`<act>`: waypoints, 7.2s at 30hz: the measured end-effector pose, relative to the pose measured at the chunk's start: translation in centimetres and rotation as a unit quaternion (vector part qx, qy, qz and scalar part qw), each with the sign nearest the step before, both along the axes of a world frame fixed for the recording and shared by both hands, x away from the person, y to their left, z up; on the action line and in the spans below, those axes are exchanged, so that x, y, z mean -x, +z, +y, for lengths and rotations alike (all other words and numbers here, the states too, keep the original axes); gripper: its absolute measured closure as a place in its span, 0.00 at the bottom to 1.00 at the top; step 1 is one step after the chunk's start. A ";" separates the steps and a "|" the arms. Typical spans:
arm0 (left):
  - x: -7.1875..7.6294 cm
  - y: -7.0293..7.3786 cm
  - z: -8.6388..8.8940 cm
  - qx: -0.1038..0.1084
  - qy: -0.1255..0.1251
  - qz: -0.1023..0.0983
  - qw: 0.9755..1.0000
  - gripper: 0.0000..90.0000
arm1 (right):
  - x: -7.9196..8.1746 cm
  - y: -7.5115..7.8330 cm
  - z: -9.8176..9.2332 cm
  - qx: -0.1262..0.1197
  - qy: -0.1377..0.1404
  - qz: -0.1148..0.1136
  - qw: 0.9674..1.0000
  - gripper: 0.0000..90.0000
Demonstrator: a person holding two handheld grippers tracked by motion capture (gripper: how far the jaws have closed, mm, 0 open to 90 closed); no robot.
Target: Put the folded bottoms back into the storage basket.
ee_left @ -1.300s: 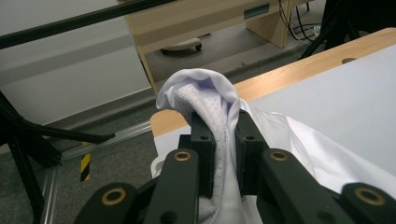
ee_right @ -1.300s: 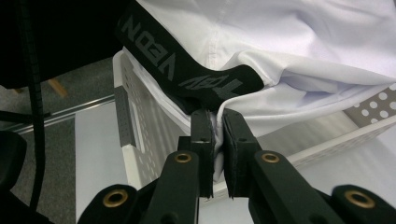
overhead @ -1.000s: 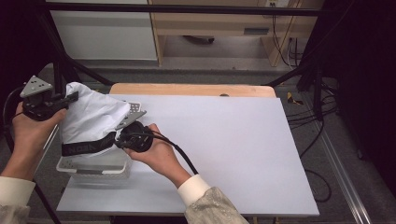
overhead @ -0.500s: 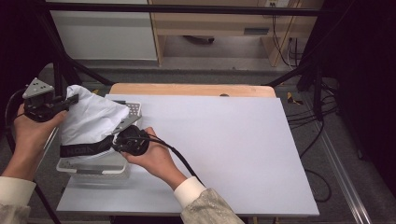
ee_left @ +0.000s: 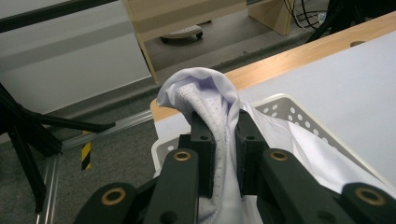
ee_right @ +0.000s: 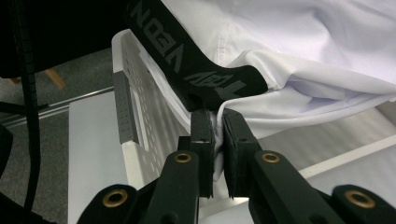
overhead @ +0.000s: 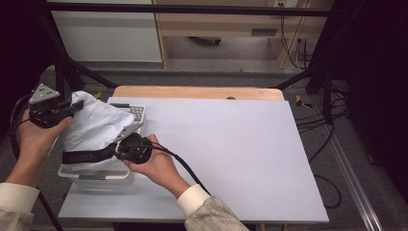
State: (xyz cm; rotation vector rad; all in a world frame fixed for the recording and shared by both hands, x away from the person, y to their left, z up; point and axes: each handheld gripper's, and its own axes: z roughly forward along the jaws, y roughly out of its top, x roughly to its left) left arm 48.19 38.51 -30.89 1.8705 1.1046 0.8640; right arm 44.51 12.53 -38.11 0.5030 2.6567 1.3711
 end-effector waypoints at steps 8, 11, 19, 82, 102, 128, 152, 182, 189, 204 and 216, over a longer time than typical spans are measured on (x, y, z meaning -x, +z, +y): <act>0.0 -0.5 0.3 0.000 0.004 0.005 1.000 0.90 | 0.3 -0.3 0.3 -0.002 0.001 0.002 1.000 0.93; 0.0 -0.6 0.3 -0.001 0.004 0.007 1.000 0.90 | 0.3 -0.5 0.4 0.000 0.002 0.002 1.000 0.93; -0.5 -1.1 0.2 -0.004 0.004 0.014 1.000 0.90 | 0.2 -0.8 0.2 0.007 -0.006 0.001 1.000 0.93; 5.7 -3.0 -6.8 0.044 -0.018 -0.010 0.999 0.12 | -0.3 2.0 -10.1 -0.034 -0.180 -0.082 0.980 0.08; 6.2 -4.1 -7.7 0.077 -0.062 0.023 0.995 0.09 | -3.9 1.5 -13.8 -0.002 -0.236 -0.032 0.971 0.10; 6.1 -5.9 -10.4 0.048 -0.088 0.052 0.994 0.07 | -2.9 1.9 -20.9 -0.039 -0.261 -0.028 0.964 0.08; 6.6 -6.5 -11.5 0.040 -0.099 0.053 0.993 0.04 | -1.8 2.3 -23.8 -0.043 -0.265 -0.025 0.963 0.06; 7.2 -6.6 -10.3 0.058 -0.084 0.053 0.993 0.05 | -0.4 3.1 -28.4 -0.067 -0.295 -0.032 0.953 0.06; 7.4 -6.6 -10.6 0.050 -0.092 0.050 0.993 0.05 | 0.1 3.2 -29.5 -0.067 -0.306 -0.039 0.949 0.06; 7.2 -7.4 -10.5 0.053 -0.094 0.059 0.992 0.05 | 1.1 3.1 -32.1 -0.091 -0.338 -0.059 0.935 0.06; 7.3 -7.4 -10.5 0.053 -0.094 0.057 0.992 0.05 | 2.3 2.6 -34.4 -0.100 -0.355 -0.056 0.928 0.05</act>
